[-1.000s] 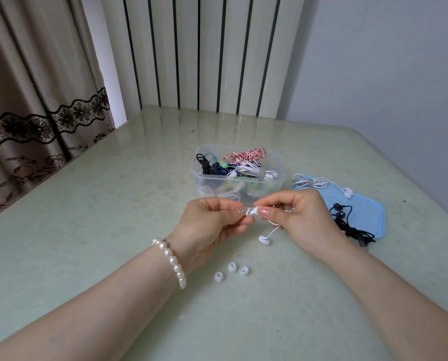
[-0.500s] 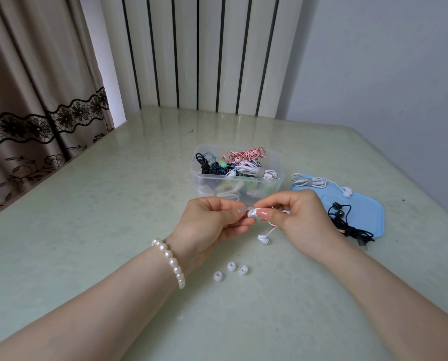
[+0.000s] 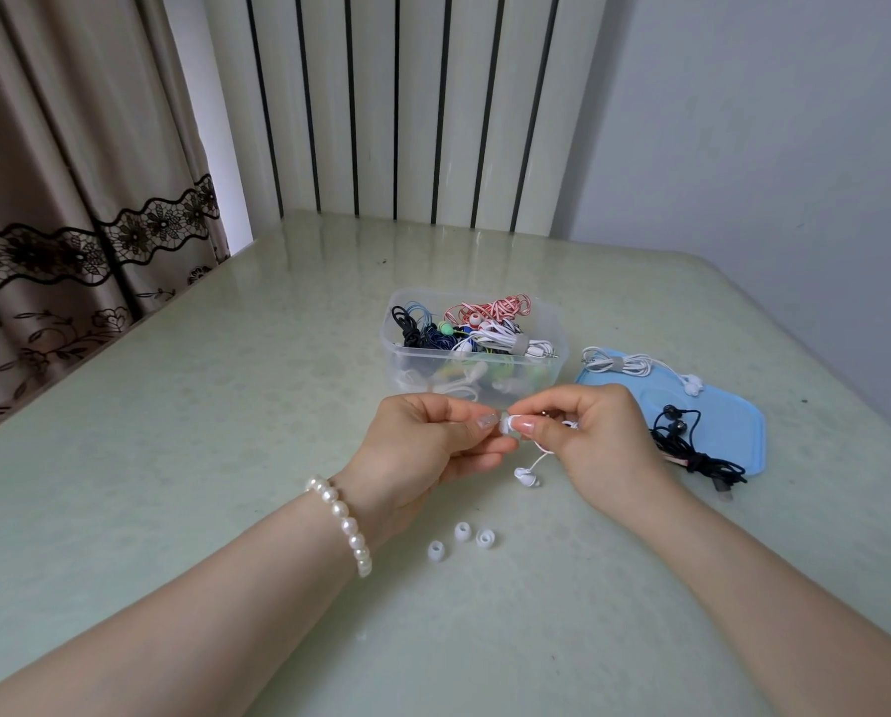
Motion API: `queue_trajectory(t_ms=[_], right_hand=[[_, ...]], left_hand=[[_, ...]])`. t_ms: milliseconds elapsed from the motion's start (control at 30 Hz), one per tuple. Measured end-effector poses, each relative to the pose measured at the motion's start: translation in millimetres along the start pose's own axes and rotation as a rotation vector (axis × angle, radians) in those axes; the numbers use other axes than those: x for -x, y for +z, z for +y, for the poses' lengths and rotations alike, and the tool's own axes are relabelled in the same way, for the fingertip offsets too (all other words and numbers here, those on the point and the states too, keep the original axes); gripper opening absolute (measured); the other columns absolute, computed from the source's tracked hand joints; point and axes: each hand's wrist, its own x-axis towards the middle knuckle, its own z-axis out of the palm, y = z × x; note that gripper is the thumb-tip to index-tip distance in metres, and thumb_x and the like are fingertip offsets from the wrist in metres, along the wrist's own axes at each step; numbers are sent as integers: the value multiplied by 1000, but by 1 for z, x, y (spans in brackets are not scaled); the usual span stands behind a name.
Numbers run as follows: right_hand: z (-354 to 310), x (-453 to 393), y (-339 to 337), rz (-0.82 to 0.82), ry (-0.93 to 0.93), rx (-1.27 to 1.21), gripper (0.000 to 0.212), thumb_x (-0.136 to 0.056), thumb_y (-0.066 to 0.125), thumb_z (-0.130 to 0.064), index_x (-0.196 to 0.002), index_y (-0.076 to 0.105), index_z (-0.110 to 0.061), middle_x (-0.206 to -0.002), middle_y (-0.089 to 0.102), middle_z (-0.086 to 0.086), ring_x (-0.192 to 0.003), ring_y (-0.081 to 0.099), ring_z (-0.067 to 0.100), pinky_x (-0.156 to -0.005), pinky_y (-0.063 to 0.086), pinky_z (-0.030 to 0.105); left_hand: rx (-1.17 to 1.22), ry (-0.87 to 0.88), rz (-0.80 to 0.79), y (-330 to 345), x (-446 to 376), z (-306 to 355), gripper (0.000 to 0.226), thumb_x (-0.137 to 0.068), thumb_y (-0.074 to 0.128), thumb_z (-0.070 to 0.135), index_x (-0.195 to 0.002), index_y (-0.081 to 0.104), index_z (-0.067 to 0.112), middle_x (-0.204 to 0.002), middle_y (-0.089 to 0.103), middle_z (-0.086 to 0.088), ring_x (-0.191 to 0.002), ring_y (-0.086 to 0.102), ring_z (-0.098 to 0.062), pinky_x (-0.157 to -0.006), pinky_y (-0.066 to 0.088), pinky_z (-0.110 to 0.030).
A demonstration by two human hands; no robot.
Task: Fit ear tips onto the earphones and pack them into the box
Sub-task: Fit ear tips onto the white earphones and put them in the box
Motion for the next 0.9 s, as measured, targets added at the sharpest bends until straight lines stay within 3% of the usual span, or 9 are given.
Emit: queue_trajectory(t_ms=[200,333,433,533,633,767,900], right_hand=[[0,2,4,47,-34,-28,19,-76,69,-3,-69,71,-21,-56,63,-15,-51,52,1,-58,44,14],[0,3,6,80,-45,-36,32,-77,69,-4,-64,66,-34,-53,62,-24,-50,55,3,-56,45,13],[2,4,6,119,-60,-34,36,-78,67,-3,-64,65,-36,-56,63,-25,-53,57,1,-57,47,14],[4,5,9,155,-91,-27,28,-79,67,-3,-68,70,-29,-59,66,-19,-60,60,3,-62,50,22],[4,5,10,150,-134,-7,15,-79,66,-2,-77,74,-15,-67,67,-10,-66,61,5,-63,49,19],[2,1,3,26,-58,-99,22,-79,66,0,-71,70,-21,-55,65,-12,-50,56,2,-53,45,13],[0,-1,-1,-5,51,-285,16,-79,62,6,-75,69,-9,-49,64,-6,-42,54,6,-46,45,15]], left_hand=[[34,-13,-4,0,0,-1,13,-86,53,-6,-85,66,-7,-76,72,-13,-67,70,-15,-66,57,-23],[74,-17,-1,2,1,-2,15,-85,53,-7,-82,67,-3,-74,72,-13,-67,70,-16,-68,57,-24],[138,-51,-12,4,2,-2,16,-85,52,-8,-95,64,-7,-82,71,-18,-71,71,-19,-68,57,-24],[193,-81,-27,5,2,-1,22,-86,50,-8,-106,61,-8,-92,70,-23,-76,71,-21,-69,57,-24],[215,-98,-33,4,3,0,21,-87,49,-8,-105,61,-8,-92,70,-23,-76,71,-20,-71,56,-25],[121,-33,-9,4,2,0,14,-86,52,-7,-89,65,-4,-78,72,-13,-69,70,-16,-71,56,-25],[81,0,-14,4,2,0,15,-86,52,-7,-88,65,-2,-78,73,-11,-70,70,-15,-71,56,-24]])
